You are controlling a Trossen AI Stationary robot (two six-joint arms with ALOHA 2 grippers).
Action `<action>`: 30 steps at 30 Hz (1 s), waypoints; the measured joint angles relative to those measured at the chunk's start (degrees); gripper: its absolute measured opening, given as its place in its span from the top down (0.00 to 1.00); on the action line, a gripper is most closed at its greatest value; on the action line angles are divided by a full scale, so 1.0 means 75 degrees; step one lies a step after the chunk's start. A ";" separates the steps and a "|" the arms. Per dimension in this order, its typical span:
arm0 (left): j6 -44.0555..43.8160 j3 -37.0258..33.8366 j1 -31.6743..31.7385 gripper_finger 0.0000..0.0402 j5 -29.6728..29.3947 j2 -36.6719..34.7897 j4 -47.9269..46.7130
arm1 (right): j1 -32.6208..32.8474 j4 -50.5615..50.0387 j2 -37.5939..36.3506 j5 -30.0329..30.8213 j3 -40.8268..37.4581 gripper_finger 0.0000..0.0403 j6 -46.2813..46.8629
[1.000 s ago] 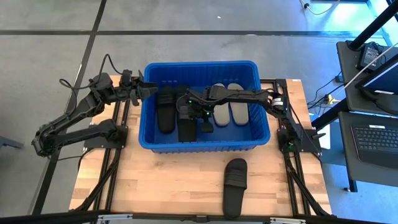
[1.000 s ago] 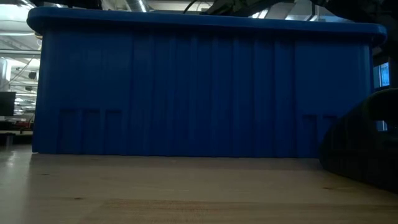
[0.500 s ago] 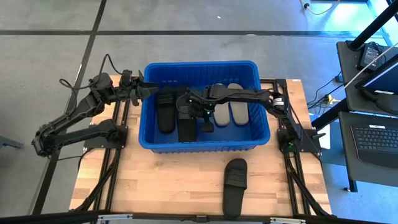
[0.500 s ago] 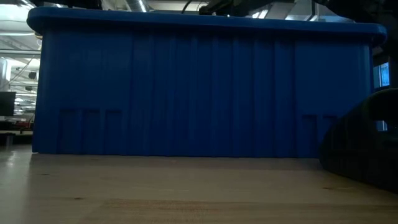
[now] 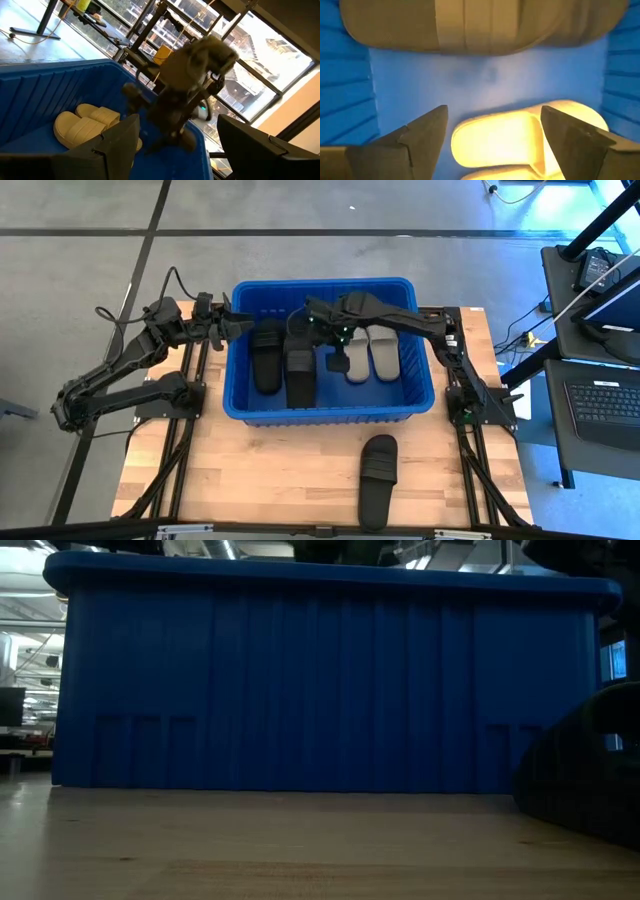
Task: Pick and place slides into bin
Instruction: Put the black slipper into the blue container
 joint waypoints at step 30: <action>0.2007 0.0000 -0.0883 0.35 0.0976 -0.1414 0.0247 | 0.2263 0.2194 -0.7308 0.4082 -0.4996 0.21 0.4673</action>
